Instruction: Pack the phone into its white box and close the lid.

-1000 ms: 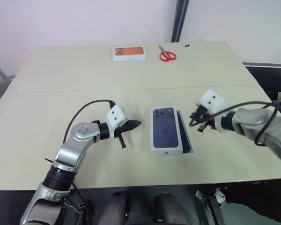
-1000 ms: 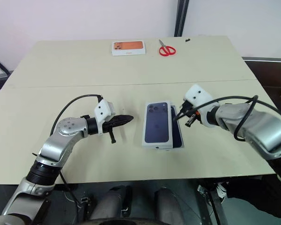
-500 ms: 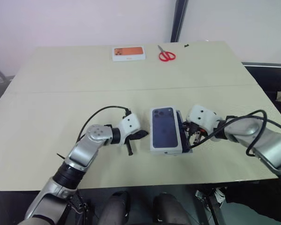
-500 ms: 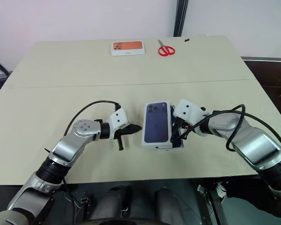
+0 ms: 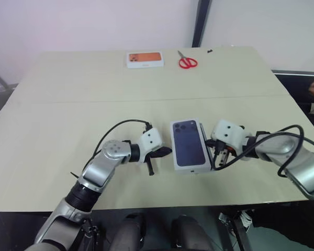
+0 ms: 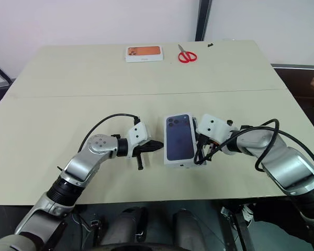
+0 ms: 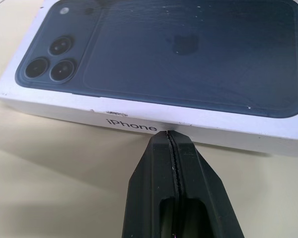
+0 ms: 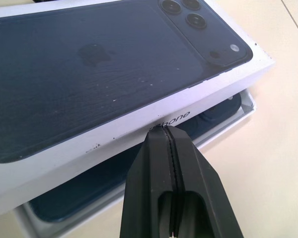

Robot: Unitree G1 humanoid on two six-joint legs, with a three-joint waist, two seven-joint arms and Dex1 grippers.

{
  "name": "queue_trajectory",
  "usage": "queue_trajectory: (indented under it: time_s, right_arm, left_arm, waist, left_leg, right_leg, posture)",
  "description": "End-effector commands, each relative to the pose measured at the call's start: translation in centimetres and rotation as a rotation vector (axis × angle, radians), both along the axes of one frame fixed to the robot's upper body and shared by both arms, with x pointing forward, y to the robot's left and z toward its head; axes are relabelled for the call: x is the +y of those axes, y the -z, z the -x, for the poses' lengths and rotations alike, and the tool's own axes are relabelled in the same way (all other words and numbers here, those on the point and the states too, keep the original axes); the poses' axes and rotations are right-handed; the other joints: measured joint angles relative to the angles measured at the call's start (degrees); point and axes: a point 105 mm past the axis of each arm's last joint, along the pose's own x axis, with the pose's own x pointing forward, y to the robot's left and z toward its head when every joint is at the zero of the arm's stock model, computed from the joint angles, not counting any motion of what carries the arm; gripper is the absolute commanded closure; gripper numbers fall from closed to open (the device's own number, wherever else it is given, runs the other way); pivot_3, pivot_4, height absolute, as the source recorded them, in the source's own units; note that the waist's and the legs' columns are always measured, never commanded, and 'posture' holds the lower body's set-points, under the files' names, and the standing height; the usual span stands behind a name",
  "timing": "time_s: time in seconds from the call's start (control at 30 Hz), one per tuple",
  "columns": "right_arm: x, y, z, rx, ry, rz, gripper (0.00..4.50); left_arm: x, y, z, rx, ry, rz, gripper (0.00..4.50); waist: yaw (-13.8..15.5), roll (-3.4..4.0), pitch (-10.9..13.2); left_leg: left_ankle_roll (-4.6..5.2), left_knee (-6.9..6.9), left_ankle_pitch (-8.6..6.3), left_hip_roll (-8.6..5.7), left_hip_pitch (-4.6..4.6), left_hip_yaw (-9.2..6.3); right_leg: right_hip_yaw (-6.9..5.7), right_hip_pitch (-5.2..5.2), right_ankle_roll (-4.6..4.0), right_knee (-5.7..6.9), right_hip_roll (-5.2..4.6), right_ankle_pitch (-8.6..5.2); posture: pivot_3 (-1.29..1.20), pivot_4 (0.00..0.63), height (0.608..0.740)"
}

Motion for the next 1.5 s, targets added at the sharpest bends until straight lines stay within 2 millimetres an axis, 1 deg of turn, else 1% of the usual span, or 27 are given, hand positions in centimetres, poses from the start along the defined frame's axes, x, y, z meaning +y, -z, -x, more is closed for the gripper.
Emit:
queue_trajectory:
  time_s: [0.03, 0.2, 0.47, 0.63, 0.83, 1.5]
  right_arm:
    - [0.6, -1.4, 0.6, -0.045, -0.049, 0.004, 4.48]
    - [-0.5, -0.9, 0.4, -0.038, -0.007, 0.026, 4.48]
    - [-1.1, -0.5, 0.2, -0.029, 0.020, 0.031, 4.48]
    - [-1.3, -0.2, 0.2, -0.026, 0.029, 0.033, 4.48]
    - [-1.6, 0.1, 0.2, -0.022, 0.046, 0.038, 4.48]
    - [-2.4, 0.4, -0.9, -0.045, 0.113, 0.034, 4.48]
  left_arm:
    - [-1.5, -2.3, 0.4, -0.067, 0.068, 0.058, 4.50]
    - [-2.1, -2.4, 0.5, -0.074, 0.090, 0.059, 4.50]
    - [-2.8, -2.5, 0.7, -0.075, 0.118, 0.055, 4.50]
    - [-2.8, -2.0, 0.6, -0.077, 0.118, 0.029, 4.50]
    - [-2.9, -1.8, 0.7, -0.076, 0.121, 0.029, 4.50]
    - [-2.8, -1.6, -0.1, -0.073, 0.070, 0.042, 4.50]
  waist:
    - [0.0, 0.00, 0.0]
    - [0.0, 0.00, 0.0]
    - [0.0, 0.00, 0.0]
    - [0.0, 0.00, 0.0]
    - [0.0, 0.00, 0.0]
    - [0.0, 0.00, 0.0]
  left_leg:
    - [0.00, 0.01, 0.00, 0.00, 0.00, 0.00]
    - [0.00, 0.01, 0.00, 0.00, 0.00, 0.00]
    - [0.00, 0.01, 0.00, 0.00, 0.01, 0.00]
    - [0.00, 0.02, 0.00, 0.00, 0.01, 0.00]
    - [0.00, 0.03, 0.00, -0.01, 0.01, 0.00]
    - [-0.02, 0.05, 0.01, -0.01, 0.01, 0.00]
  right_leg:
    - [0.00, 0.00, 0.00, 0.00, 0.00, 0.00]
    - [0.00, 0.01, 0.00, 0.00, 0.00, 0.00]
    - [0.00, 0.01, 0.00, 0.02, 0.00, 0.00]
    - [0.00, 0.01, 0.00, 0.02, 0.00, 0.00]
    - [0.00, 0.02, 0.00, 0.02, 0.00, 0.00]
    - [0.00, 0.02, 0.00, 0.04, 0.00, 0.00]
  posture:
    - [0.00, 0.150, 0.740]
    - [0.00, 0.150, 0.740]
    - [0.00, 0.150, 0.740]
    - [0.00, 0.150, 0.740]
    - [0.00, 0.150, 0.740]
    - [0.00, 0.150, 0.740]
